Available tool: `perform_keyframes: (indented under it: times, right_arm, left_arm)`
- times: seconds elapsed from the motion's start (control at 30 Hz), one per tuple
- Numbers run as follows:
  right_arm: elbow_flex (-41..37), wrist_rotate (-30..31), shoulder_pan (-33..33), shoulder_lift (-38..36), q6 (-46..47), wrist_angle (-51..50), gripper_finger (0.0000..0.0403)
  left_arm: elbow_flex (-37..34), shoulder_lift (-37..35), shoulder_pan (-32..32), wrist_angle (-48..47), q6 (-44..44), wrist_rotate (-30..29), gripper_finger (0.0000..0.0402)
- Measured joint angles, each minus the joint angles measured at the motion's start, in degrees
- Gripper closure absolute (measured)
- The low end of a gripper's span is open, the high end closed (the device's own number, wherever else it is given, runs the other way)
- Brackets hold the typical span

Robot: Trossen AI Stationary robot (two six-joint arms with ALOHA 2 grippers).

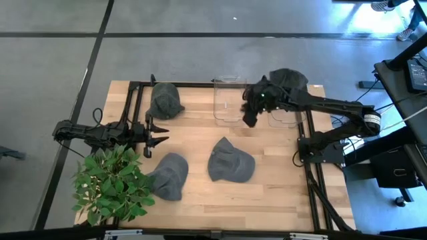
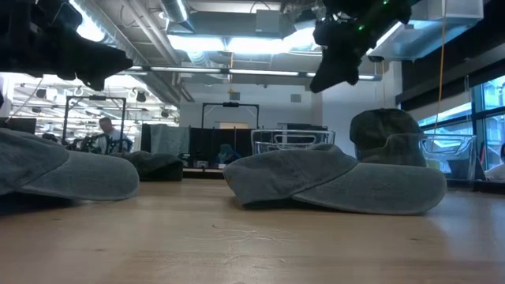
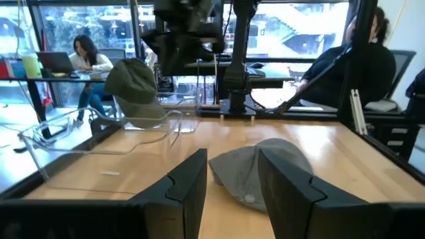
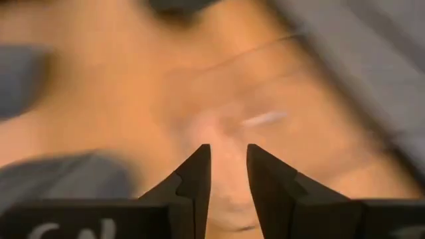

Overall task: Pick & Place hat
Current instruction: Put the black cap into the right transparent bin

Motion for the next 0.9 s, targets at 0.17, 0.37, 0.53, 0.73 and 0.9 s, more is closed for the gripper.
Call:
perform_keyframes:
  times: [0.17, 0.37, 0.53, 0.73, 0.9]
  right_arm:
    - [0.0, -13.4, 4.3, 0.0, -0.7, -3.4, 0.0304]
    - [-0.5, -11.8, 12.8, 0.0, -0.9, -4.8, 0.0304]
    - [-4.8, -6.3, 19.5, 0.0, -0.7, 1.8, 0.0304]
    - [-12.8, -5.4, 23.9, -1.1, 2.2, 11.8, 0.0304]
    - [-19.5, -5.4, 26.1, -6.1, 2.7, 20.8, 0.0304]
  left_arm:
    - [0.0, 0.0, 0.0, 0.0, 1.0, 0.0, 0.0272]
    - [0.0, 0.0, 0.0, 0.0, -3.2, 0.0, 0.0272]
    - [0.0, 0.0, 0.0, 0.0, -4.1, -0.4, 0.0272]
    - [0.0, 0.0, 0.0, 0.2, -6.9, -5.4, 0.0251]
    - [0.0, 0.0, 0.0, 0.9, -5.4, -9.5, 0.0198]
